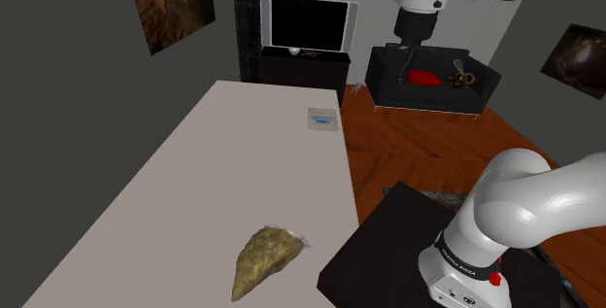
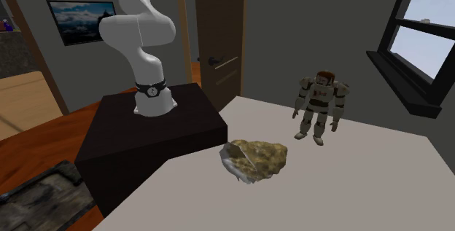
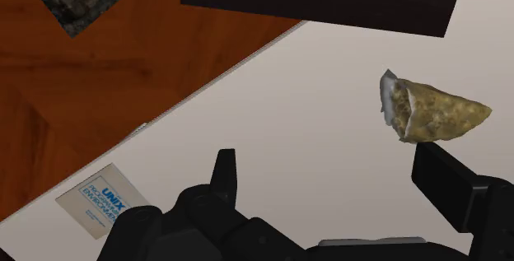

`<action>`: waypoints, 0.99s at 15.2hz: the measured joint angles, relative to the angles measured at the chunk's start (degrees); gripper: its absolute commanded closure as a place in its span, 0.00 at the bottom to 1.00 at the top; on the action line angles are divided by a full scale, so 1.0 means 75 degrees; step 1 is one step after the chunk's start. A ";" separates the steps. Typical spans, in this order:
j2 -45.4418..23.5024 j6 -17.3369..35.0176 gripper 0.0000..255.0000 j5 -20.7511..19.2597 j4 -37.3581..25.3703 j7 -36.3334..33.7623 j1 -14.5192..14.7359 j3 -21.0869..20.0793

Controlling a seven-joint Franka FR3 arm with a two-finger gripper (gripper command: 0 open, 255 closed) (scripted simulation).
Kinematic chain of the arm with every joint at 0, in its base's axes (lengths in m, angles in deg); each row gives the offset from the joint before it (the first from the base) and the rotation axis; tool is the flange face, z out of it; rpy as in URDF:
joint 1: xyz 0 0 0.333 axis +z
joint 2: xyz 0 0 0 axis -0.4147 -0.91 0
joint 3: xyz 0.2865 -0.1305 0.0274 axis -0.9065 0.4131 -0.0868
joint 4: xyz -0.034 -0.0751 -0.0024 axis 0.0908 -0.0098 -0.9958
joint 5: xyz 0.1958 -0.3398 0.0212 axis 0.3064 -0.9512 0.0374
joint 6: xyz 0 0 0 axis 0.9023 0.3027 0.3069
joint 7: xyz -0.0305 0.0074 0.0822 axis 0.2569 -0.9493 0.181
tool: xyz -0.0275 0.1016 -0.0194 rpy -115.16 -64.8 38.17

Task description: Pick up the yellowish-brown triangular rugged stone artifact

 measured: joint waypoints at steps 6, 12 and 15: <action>-0.0176 0.0893 0.00 0.0160 0.0774 0.0106 0.0285 -0.0147; -0.0610 0.2367 0.00 0.0334 0.1880 0.0376 0.0688 -0.0298; -0.1014 0.3144 0.00 0.0458 0.2293 0.0451 0.0926 -0.0441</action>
